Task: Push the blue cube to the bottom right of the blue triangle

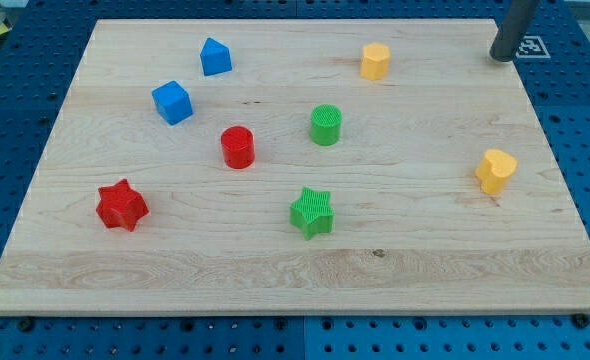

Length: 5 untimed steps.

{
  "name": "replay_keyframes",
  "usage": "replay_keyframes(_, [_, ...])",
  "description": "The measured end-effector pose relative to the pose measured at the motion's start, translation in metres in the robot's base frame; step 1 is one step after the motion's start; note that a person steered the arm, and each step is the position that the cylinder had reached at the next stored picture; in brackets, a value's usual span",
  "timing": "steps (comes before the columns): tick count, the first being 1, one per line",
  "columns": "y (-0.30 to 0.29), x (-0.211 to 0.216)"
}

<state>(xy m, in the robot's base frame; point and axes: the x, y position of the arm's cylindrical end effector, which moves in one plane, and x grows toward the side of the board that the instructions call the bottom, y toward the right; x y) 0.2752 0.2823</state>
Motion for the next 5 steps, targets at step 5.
replay_keyframes(5, [-0.09, 0.047])
